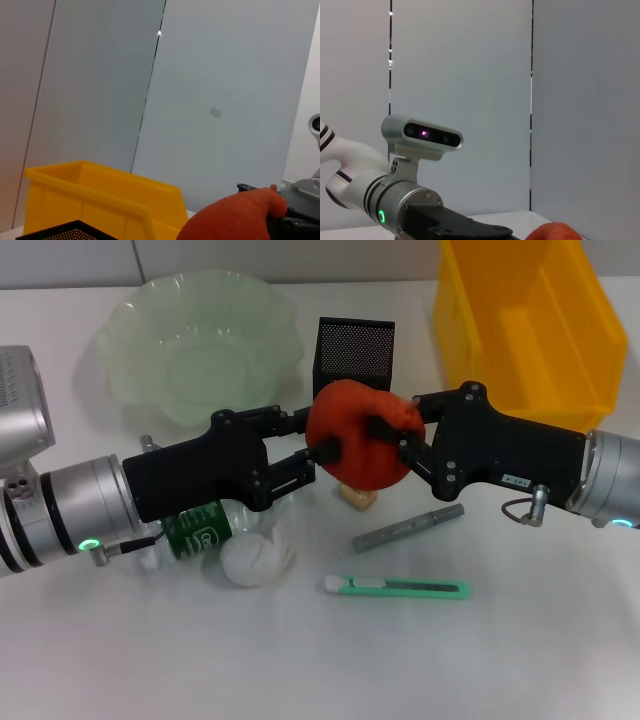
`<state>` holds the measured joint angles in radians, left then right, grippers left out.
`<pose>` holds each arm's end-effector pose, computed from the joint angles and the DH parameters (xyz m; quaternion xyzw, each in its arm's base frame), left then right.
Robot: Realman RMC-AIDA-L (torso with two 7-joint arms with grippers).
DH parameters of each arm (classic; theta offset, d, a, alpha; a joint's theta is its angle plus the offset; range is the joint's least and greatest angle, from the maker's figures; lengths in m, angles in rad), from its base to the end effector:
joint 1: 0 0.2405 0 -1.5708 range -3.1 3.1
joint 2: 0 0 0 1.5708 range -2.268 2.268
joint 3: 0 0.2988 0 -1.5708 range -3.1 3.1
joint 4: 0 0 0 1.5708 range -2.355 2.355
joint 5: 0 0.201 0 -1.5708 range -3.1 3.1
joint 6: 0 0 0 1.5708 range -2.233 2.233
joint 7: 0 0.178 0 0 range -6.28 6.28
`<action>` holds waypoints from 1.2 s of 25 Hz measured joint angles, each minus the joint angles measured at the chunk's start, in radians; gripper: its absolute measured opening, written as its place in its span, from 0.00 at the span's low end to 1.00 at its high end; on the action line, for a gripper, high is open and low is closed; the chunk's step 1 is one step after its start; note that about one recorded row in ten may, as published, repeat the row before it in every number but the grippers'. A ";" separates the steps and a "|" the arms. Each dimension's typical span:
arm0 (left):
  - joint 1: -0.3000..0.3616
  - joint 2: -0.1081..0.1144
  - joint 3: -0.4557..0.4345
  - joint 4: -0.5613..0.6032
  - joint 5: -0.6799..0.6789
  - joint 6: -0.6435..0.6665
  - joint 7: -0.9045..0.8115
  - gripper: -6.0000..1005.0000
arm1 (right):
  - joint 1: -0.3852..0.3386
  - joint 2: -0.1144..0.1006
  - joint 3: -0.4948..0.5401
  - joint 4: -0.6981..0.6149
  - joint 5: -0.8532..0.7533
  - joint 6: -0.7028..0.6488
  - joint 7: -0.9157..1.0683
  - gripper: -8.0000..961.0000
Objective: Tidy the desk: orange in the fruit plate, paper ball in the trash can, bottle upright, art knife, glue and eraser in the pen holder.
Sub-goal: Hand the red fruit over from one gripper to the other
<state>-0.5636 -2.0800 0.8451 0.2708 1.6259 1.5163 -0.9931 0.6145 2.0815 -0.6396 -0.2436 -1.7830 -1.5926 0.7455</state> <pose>-0.2488 0.3381 -0.0941 -0.9082 -0.1682 -0.3588 0.1348 0.2336 0.3438 -0.0862 -0.9127 0.0452 0.3694 0.1688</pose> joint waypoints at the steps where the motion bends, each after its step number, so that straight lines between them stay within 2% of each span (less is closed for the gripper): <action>1: -0.001 0.000 0.000 -0.003 0.000 0.000 -0.001 0.54 | 0.002 0.000 0.000 0.002 0.000 0.002 0.000 0.04; 7: -0.006 0.000 -0.005 -0.013 0.000 -0.002 0.004 0.43 | 0.005 0.000 0.000 0.005 -0.001 0.003 0.000 0.04; 19: -0.010 0.000 -0.006 -0.013 0.000 -0.004 -0.003 0.15 | 0.005 0.001 0.002 0.007 0.005 0.005 0.015 0.04; 24: -0.011 0.000 -0.008 -0.013 0.000 -0.004 -0.003 0.12 | 0.005 0.003 0.000 0.007 0.005 0.003 0.012 0.05; 30: -0.013 0.000 -0.008 -0.013 0.000 -0.004 -0.004 0.08 | 0.002 0.003 0.005 0.009 0.006 0.001 0.012 0.26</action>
<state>-0.5768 -2.0800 0.8375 0.2578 1.6256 1.5123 -0.9968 0.6165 2.0847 -0.6341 -0.2346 -1.7767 -1.5920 0.7573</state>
